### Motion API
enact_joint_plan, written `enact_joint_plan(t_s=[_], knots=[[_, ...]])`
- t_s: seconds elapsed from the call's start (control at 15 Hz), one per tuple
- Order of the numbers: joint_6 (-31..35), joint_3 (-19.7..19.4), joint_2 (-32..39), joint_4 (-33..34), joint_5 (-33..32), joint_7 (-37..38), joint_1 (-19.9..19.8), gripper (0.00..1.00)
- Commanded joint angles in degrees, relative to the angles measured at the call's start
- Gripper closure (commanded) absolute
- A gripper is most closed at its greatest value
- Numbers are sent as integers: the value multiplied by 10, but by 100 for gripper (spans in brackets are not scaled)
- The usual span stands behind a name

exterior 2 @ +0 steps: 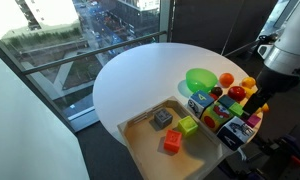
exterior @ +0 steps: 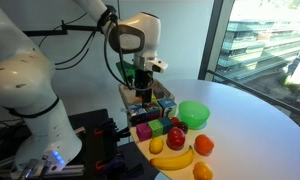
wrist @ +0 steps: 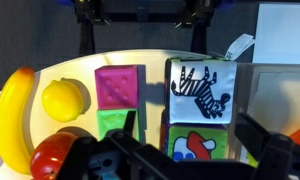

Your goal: Pick up the block with a zebra image and put it in the wooden tray

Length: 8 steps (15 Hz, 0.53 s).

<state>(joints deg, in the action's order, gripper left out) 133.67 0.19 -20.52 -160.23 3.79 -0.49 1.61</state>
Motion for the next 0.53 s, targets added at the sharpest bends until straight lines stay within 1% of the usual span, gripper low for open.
enact_joint_plan(t_s=[0.0, 0.47], knots=[[36, -16, 30, 0, 40, -40, 15, 0], [82, -17, 91, 1, 104, -93, 31, 0]])
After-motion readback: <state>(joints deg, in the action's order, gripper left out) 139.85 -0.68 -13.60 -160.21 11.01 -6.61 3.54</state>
